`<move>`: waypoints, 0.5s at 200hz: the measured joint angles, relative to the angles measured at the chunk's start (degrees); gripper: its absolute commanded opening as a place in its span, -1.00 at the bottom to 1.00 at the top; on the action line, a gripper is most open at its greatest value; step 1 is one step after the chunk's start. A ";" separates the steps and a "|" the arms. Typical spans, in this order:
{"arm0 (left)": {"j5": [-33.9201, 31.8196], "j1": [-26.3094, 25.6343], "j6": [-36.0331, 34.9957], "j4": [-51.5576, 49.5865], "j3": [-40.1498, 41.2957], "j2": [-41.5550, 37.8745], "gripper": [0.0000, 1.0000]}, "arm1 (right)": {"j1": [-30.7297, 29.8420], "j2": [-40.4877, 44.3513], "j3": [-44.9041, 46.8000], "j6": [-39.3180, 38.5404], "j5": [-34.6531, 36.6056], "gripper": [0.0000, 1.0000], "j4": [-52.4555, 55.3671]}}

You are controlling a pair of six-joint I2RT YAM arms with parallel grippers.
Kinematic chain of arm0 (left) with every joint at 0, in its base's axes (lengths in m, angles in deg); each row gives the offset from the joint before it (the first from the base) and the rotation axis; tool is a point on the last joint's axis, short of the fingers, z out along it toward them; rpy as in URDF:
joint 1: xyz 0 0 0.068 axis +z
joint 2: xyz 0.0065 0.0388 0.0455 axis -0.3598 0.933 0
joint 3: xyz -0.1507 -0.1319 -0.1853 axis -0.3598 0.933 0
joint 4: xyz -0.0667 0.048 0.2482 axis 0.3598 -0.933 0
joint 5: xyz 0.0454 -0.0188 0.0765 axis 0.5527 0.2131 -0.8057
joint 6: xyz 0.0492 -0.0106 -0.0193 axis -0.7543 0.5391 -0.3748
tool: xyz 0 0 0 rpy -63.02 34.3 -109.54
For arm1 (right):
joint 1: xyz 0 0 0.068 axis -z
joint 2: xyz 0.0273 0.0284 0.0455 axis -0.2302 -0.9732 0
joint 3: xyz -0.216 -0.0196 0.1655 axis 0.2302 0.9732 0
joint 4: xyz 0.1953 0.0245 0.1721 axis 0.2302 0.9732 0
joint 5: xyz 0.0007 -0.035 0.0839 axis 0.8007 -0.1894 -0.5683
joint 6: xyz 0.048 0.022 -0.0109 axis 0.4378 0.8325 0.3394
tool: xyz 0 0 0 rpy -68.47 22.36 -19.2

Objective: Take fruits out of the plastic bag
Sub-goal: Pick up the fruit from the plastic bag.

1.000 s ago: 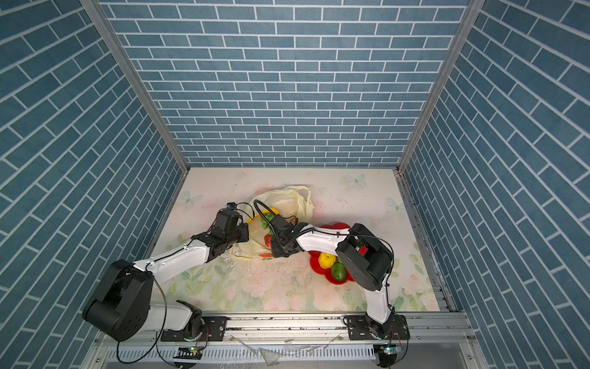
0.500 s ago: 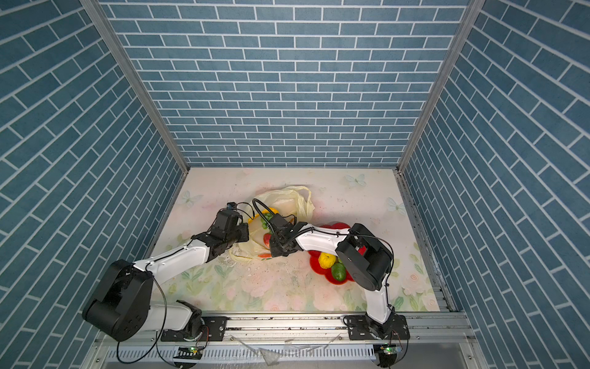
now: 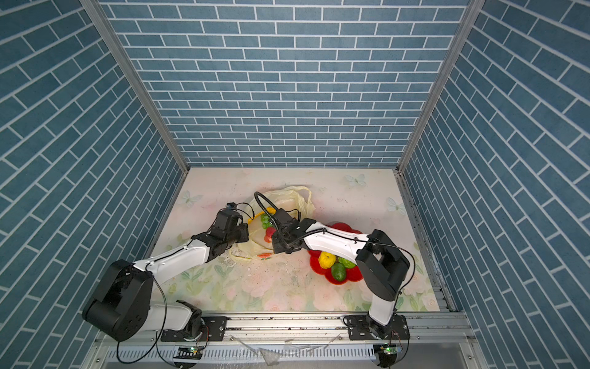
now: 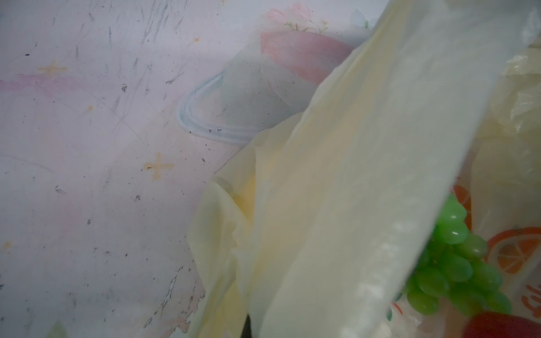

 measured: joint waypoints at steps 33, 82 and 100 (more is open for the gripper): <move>-0.02 0.00 -0.02 -0.09 0.00 0.00 -0.93 | 0.72 7.15 0.13 -0.11 1.44 -1.00 3.85; -0.07 0.00 -0.02 -0.20 0.00 0.00 -0.93 | 4.46 16.57 1.40 -1.64 3.39 -1.00 15.69; -0.11 0.00 -0.02 -0.22 0.00 0.00 -0.93 | 6.97 20.04 1.53 -2.12 3.37 -1.00 21.35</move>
